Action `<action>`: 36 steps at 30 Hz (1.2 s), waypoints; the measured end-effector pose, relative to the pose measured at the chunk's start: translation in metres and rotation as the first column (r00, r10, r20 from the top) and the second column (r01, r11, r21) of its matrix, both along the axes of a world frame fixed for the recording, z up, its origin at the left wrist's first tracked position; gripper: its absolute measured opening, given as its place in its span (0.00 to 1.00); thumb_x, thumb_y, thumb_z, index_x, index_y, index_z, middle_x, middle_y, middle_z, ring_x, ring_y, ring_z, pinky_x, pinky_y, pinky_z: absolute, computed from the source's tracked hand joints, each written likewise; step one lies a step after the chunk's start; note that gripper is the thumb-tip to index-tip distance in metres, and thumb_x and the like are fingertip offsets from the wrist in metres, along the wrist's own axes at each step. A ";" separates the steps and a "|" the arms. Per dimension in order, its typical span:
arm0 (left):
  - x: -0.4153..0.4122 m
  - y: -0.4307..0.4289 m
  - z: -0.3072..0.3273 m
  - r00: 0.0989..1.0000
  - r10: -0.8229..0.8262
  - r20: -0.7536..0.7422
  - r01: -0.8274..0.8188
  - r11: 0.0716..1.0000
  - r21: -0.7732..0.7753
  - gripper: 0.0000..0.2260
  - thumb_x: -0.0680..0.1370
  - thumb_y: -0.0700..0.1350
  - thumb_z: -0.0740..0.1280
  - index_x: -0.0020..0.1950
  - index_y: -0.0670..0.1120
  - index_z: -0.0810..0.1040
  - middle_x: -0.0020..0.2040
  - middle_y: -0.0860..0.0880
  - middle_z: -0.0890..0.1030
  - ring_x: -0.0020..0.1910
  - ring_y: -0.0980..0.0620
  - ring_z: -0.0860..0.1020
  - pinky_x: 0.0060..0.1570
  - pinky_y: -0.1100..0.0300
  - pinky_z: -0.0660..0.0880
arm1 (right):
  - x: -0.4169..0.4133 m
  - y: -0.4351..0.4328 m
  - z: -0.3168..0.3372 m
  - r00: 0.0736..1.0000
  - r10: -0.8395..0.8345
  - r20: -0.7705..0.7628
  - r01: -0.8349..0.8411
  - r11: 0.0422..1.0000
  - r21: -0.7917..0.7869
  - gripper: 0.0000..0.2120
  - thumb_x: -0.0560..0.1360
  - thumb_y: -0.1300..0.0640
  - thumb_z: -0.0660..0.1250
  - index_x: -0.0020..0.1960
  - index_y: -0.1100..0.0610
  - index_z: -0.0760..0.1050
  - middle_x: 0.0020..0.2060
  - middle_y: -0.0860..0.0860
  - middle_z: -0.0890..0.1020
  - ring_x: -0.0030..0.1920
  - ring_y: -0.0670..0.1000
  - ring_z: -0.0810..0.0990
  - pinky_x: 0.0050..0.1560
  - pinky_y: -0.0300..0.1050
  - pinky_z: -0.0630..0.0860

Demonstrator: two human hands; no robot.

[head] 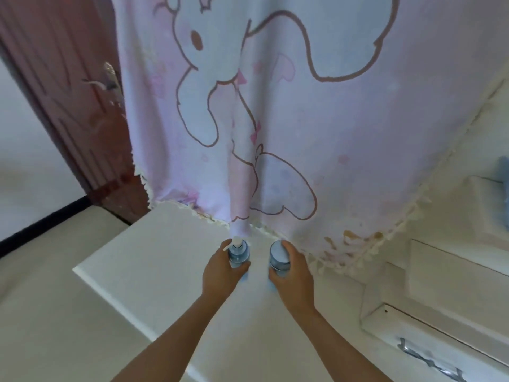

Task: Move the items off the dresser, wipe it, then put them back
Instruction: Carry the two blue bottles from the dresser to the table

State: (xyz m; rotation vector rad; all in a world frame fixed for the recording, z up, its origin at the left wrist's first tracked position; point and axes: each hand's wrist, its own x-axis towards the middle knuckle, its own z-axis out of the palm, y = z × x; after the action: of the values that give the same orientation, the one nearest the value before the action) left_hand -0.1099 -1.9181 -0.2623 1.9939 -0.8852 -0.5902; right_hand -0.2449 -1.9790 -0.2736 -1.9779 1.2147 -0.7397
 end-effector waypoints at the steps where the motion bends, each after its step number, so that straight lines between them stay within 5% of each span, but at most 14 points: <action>1: 0.011 0.017 0.002 0.999 0.041 0.004 -0.041 0.999 -0.008 0.20 0.71 0.40 0.71 0.62 0.42 0.72 0.55 0.43 0.79 0.54 0.43 0.77 0.49 0.60 0.69 | 0.013 0.011 0.002 0.999 0.041 -0.002 -0.041 0.999 -0.010 0.28 0.70 0.61 0.71 0.67 0.53 0.66 0.61 0.54 0.73 0.60 0.54 0.74 0.53 0.38 0.69; 8: 0.092 0.170 0.009 0.925 0.380 0.006 -0.379 0.924 -0.044 0.24 0.71 0.44 0.71 0.65 0.46 0.69 0.55 0.46 0.79 0.54 0.44 0.77 0.53 0.52 0.75 | 0.113 0.120 0.022 0.923 0.385 -0.010 -0.386 0.923 -0.014 0.27 0.71 0.59 0.70 0.67 0.50 0.64 0.59 0.52 0.73 0.59 0.51 0.73 0.50 0.31 0.65; 17: 0.144 0.424 0.009 0.636 0.762 0.121 -0.770 0.638 0.027 0.18 0.73 0.45 0.68 0.62 0.50 0.70 0.38 0.55 0.74 0.38 0.52 0.74 0.32 0.62 0.68 | 0.222 0.309 0.016 0.673 0.738 0.051 -0.740 0.672 0.031 0.28 0.69 0.61 0.71 0.66 0.49 0.66 0.59 0.50 0.74 0.57 0.50 0.74 0.50 0.38 0.67; 23: 0.145 0.559 -0.013 0.459 0.884 0.090 -0.887 0.449 0.111 0.18 0.70 0.43 0.68 0.59 0.50 0.71 0.42 0.52 0.78 0.43 0.49 0.78 0.45 0.53 0.77 | 0.264 0.414 0.006 0.475 0.879 0.053 -0.879 0.470 0.077 0.29 0.69 0.62 0.71 0.66 0.50 0.65 0.58 0.48 0.73 0.52 0.45 0.70 0.51 0.38 0.66; 36: 0.207 0.679 -0.025 0.167 0.984 0.058 -0.982 0.160 0.104 0.12 0.70 0.38 0.67 0.50 0.48 0.70 0.42 0.48 0.76 0.42 0.49 0.75 0.37 0.62 0.68 | 0.402 0.516 -0.016 0.239 0.971 0.015 -0.960 0.234 0.153 0.38 0.68 0.60 0.71 0.72 0.51 0.56 0.63 0.50 0.72 0.59 0.52 0.72 0.52 0.40 0.67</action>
State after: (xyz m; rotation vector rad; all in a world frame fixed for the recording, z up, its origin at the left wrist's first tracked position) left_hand 0.0972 -1.2389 -0.2870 2.1371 0.6569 0.1636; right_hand 0.1573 -1.4629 -0.2897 -2.1384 -0.1689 0.1247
